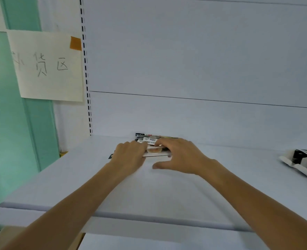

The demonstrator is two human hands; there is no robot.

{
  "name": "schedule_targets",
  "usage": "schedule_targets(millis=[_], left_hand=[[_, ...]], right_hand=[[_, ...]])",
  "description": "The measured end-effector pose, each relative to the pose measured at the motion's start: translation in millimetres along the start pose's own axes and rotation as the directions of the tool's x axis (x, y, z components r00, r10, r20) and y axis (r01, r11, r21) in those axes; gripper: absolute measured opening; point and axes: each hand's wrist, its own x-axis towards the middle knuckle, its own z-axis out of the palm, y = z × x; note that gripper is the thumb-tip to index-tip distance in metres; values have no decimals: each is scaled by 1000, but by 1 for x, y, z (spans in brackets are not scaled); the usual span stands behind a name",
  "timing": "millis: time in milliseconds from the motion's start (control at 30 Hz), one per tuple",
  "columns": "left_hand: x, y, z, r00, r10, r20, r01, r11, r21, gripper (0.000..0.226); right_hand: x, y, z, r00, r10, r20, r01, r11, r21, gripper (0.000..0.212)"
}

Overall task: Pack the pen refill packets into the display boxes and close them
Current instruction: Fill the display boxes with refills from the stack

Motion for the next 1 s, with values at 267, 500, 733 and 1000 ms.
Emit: schedule_targets(millis=[267,500,733,1000], left_hand=[[12,52,5,993,114,-45,-114,994,-2,21],[26,133,1,984,168,-64,-174,980,-99,23],[44,241,-40,994,100,-35,-105,939,-328,57],[44,356,-63,997,75,-8,-71,896,-438,31]], right_hand=[[-29,40,14,950,250,-187,-189,937,295,29],[-72,94,-6,925,213,-315,-107,941,322,12],[-167,208,-82,900,293,-322,-254,954,158,32],[-294,338,-164,880,389,-274,-430,897,-107,43]])
